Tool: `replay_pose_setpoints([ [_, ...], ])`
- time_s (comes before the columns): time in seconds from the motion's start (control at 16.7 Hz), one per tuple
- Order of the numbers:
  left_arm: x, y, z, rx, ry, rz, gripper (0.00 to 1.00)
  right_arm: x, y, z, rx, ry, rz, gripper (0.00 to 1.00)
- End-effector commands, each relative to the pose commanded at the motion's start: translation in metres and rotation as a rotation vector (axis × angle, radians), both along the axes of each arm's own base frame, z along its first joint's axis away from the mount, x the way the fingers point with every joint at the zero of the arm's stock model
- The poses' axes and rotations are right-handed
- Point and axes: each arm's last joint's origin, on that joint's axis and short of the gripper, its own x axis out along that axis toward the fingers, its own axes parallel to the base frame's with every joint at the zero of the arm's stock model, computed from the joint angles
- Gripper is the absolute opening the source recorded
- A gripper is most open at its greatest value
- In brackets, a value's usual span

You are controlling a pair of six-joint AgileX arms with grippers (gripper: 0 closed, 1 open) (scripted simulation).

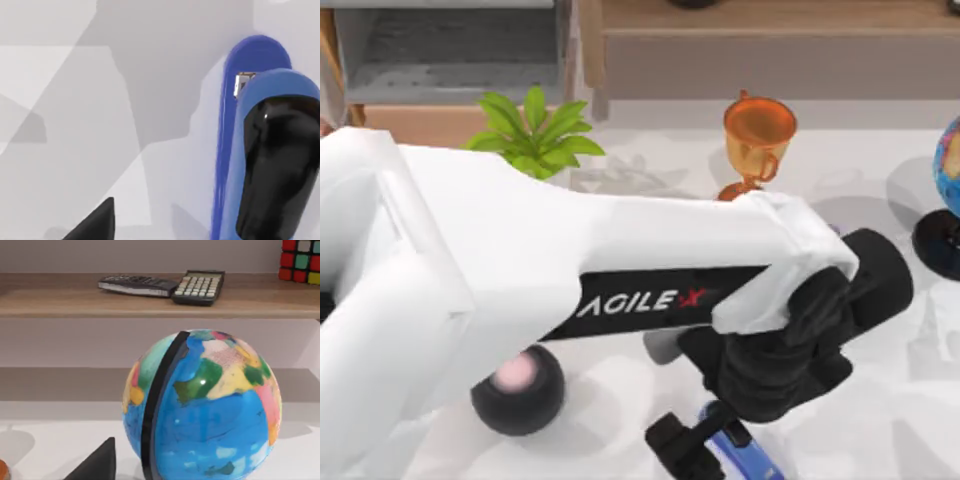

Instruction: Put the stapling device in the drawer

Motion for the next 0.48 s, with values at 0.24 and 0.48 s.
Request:
replay_pose_setpoints([
  [0.24,-0.001,0.0,-0.028,0.0,0.0,0.0,1.0,0.0,0.0,0.0,0.0,0.0,0.0,1.0],
  [0.48,-0.001,0.0,-0.029,0.0,0.0,0.0,0.92,0.0,0.0,0.0,0.0,0.0,0.0,1.0],
])
